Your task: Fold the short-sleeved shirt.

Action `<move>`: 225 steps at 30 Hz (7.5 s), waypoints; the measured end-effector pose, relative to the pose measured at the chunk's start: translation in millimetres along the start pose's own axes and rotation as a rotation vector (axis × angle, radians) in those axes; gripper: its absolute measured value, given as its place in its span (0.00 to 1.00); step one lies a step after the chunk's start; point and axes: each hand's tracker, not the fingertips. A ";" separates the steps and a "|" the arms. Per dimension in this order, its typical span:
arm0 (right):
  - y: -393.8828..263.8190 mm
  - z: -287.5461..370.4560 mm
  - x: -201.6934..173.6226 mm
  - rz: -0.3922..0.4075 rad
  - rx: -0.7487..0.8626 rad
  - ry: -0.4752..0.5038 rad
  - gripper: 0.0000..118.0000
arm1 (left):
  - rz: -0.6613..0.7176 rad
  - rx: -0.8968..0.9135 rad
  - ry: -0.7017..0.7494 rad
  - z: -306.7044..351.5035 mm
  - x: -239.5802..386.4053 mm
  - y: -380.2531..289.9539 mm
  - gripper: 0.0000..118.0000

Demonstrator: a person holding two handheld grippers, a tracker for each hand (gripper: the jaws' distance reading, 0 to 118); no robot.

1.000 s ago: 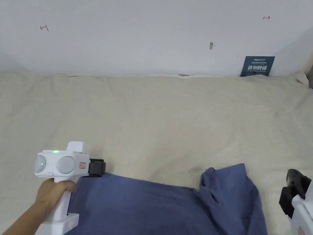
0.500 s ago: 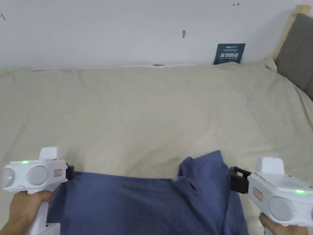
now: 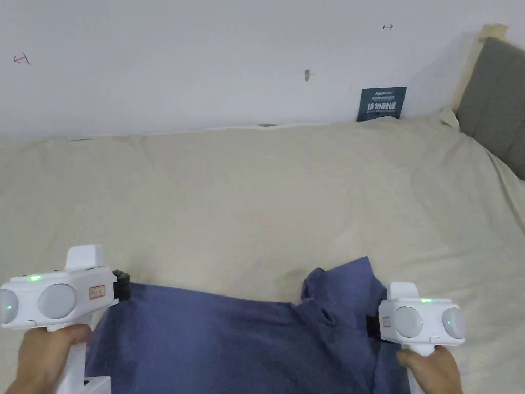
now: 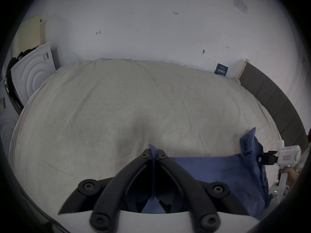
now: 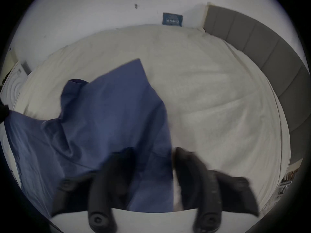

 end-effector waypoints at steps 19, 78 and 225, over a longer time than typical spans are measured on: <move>76.3 278.5 23.6 0.057 0.718 0.006 0.05 | 0.079 0.384 0.107 197.5 18.1 53.7 0.03; -143.6 199.5 74.9 -0.066 0.458 0.324 0.05 | 0.110 0.140 0.209 171.6 45.4 -207.8 0.03; -52.6 52.3 28.3 -0.093 0.107 0.026 0.79 | -0.097 -0.203 0.197 19.4 8.3 -98.5 0.98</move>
